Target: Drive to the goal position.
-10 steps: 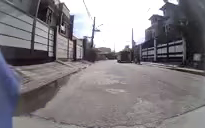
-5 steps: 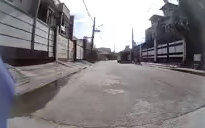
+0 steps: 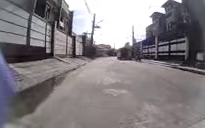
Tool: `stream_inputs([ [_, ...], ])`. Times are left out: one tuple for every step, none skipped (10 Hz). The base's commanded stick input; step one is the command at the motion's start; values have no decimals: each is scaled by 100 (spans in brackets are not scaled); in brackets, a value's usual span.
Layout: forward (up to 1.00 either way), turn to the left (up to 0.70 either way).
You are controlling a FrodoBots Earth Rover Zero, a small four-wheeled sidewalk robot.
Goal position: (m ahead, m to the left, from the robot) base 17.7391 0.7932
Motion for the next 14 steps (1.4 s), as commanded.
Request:
stream_inputs([
  [70, -4],
  [70, -33],
  [70, -32],
  [70, -35],
  [70, -26],
  [70, 1],
  [70, 7],
  [70, 3],
  [70, 6],
  [70, 2],
  [70, 0],
  [70, 0],
  [70, 0],
  [70, 0],
])
